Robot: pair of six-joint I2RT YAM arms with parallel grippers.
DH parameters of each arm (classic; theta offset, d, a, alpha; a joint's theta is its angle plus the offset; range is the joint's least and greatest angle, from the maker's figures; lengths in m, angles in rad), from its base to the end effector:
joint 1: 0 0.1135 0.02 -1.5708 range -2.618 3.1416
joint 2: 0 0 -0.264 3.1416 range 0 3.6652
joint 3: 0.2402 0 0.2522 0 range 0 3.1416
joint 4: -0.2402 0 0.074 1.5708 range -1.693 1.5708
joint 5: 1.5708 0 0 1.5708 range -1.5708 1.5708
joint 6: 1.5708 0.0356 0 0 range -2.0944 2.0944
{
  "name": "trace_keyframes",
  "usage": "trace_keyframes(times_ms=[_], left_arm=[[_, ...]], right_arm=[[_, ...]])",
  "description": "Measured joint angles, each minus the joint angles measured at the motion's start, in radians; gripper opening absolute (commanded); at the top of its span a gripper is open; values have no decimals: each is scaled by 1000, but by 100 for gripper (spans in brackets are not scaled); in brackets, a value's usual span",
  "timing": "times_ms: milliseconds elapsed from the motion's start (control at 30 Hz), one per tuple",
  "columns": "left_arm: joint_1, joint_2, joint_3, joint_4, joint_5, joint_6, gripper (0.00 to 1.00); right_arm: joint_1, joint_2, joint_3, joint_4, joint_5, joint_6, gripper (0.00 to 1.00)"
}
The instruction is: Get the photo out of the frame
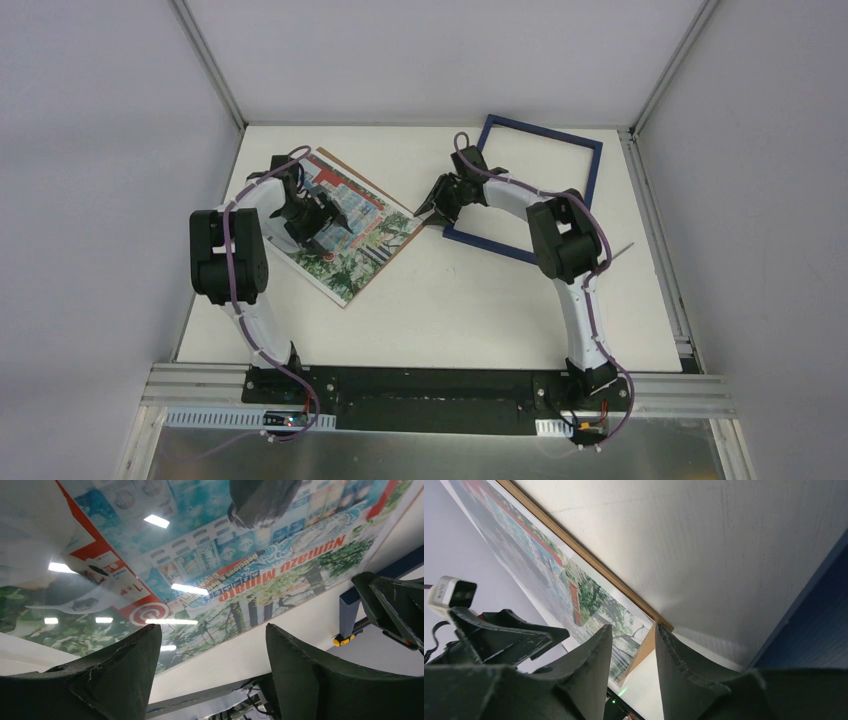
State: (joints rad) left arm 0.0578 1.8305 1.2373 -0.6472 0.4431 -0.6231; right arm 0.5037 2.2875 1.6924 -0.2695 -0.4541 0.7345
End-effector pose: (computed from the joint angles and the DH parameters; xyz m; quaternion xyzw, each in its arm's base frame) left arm 0.3592 0.0055 0.1810 -0.2872 0.9191 -0.2529 0.0936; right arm 0.4292 0.2544 0.1443 0.0279 0.9171 0.3675 0.1518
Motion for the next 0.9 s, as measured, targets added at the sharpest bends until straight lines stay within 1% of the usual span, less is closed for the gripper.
trace_keyframes(times_ms=[167,433,667,833,900], left_arm=[[0,35,-14,6,-31,-9,77],[1,41,-16,6,-23,-16,77],[2,47,-11,0,-10,-16,77],[2,48,-11,-2,-8,-16,78],[2,48,-11,-2,-8,-15,79]], right_arm=[[-8,-4,-20,39,-31,19,42],[-10,11,-21,104,-91,26,44],[-7,32,-23,170,-148,56,44],[1,32,-63,232,-187,74,44],[3,32,-68,241,-198,76,46]])
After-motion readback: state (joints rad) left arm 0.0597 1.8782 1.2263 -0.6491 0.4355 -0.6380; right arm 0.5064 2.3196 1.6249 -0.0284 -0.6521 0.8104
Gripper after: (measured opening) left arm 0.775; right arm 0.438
